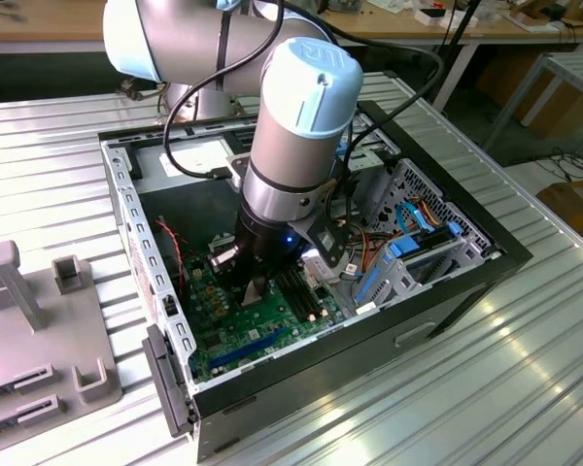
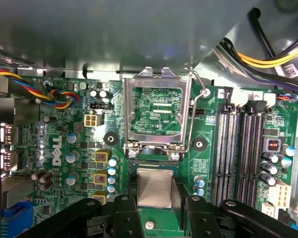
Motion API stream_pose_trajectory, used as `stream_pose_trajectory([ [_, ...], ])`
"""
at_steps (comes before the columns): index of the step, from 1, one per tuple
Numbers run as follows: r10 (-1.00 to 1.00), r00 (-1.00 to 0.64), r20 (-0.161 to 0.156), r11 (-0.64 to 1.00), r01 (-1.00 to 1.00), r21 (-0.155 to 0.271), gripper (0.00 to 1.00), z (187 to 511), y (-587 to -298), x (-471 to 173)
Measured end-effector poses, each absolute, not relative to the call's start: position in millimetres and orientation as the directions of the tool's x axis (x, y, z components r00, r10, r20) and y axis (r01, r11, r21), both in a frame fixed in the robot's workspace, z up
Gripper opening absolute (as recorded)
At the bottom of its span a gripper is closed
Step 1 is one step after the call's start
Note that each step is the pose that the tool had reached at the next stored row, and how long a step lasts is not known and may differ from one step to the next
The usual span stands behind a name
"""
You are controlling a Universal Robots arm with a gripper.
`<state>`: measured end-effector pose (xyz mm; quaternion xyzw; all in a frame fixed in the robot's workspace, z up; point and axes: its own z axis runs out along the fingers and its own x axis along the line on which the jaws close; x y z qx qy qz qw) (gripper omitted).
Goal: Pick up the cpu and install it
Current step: 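Place the cpu into insertion slot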
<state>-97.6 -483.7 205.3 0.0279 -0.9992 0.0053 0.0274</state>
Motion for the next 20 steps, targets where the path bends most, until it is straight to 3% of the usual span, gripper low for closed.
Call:
stream_pose_trajectory([
  [12,-0.051,-0.997,0.055,0.999,-0.051,-0.009,0.4,205.4,-483.6,-98.8],
  [13,-0.051,-0.997,0.055,0.999,-0.051,-0.01,0.48,205.4,-483.6,-98.8],
  [20,-0.05,-0.998,0.043,0.999,-0.051,-0.01,0.48,205.2,-483.5,-103.6],
])
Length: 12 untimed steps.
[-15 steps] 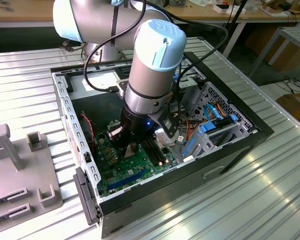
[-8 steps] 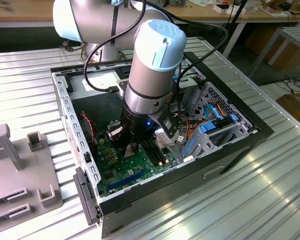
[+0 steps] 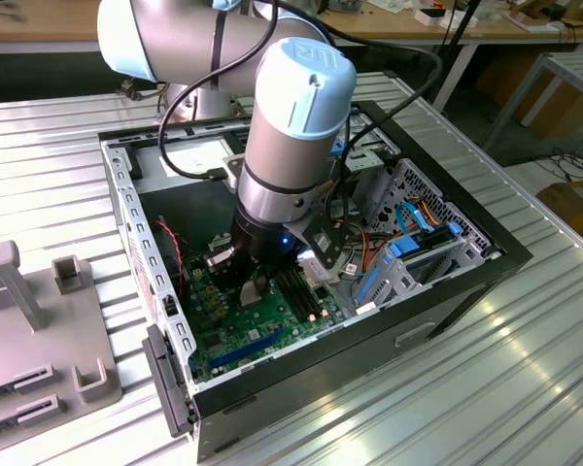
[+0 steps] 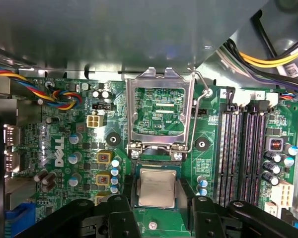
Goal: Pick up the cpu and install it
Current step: 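Place the cpu into insertion slot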
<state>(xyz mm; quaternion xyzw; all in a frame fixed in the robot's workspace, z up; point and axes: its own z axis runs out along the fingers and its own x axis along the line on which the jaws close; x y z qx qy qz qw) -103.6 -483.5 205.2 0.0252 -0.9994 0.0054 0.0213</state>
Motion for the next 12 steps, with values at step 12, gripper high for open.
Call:
stream_pose_trajectory([
  [12,-0.028,-0.999,0.026,1.0,-0.028,-0.011,0.49,205.3,-482.8,-104.2],
])
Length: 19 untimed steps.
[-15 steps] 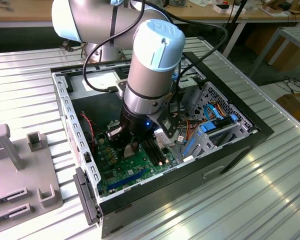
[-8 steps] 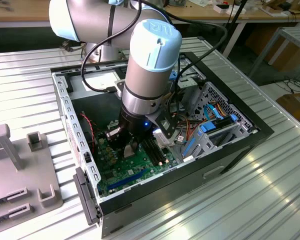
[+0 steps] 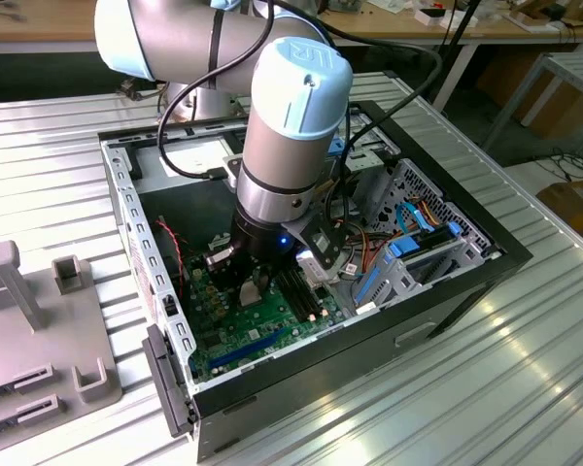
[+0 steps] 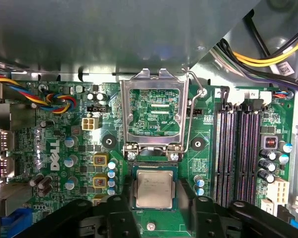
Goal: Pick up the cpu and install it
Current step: 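Place the cpu into insertion slot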
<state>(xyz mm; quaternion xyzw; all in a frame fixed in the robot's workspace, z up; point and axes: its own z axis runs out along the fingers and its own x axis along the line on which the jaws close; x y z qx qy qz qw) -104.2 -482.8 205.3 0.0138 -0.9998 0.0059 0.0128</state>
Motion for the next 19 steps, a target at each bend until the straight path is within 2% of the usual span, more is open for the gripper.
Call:
stream_pose_trajectory([
  [1,-0.028,-0.999,0.026,1.0,-0.028,-0.012,0.49,205.2,-482.8,-104.2],
  [2,-0.028,-0.999,0.026,1.0,-0.028,-0.012,0.55,205.2,-482.8,-104.2],
  [10,-0.029,-0.999,0.023,1.0,-0.029,-0.006,0.55,203.2,-482.8,-104.4],
  [11,-0.029,-0.999,0.023,1.0,-0.029,-0.007,0.54,203.2,-482.8,-104.4],
  [14,-0.029,-0.999,0.023,1.0,-0.029,-0.007,0.36,203.2,-482.8,-104.4],
  [19,-0.029,-0.999,0.023,1.0,-0.029,-0.006,0.36,203.1,-482.8,-104.4],
])
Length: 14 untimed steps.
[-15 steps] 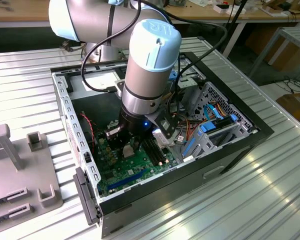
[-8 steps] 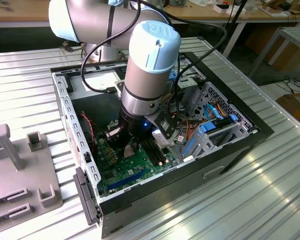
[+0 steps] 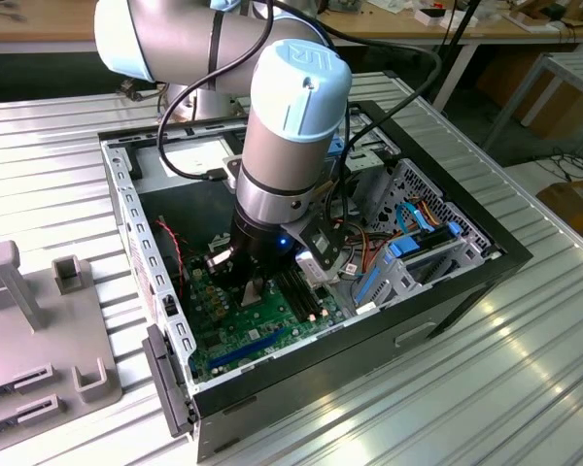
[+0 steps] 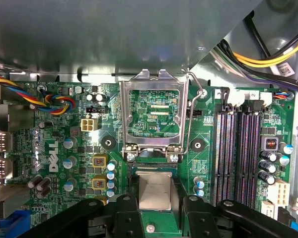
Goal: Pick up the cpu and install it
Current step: 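Place the cpu into insertion slot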
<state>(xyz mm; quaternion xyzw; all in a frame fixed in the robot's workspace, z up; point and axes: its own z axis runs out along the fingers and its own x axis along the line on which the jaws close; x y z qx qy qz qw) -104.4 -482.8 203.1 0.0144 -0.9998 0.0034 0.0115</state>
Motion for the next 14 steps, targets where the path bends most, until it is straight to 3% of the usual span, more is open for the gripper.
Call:
stream_pose_trajectory([
  [14,-0.029,-0.999,0.023,1.0,-0.029,-0.01,0.36,205.7,-482.8,-104.4],
])
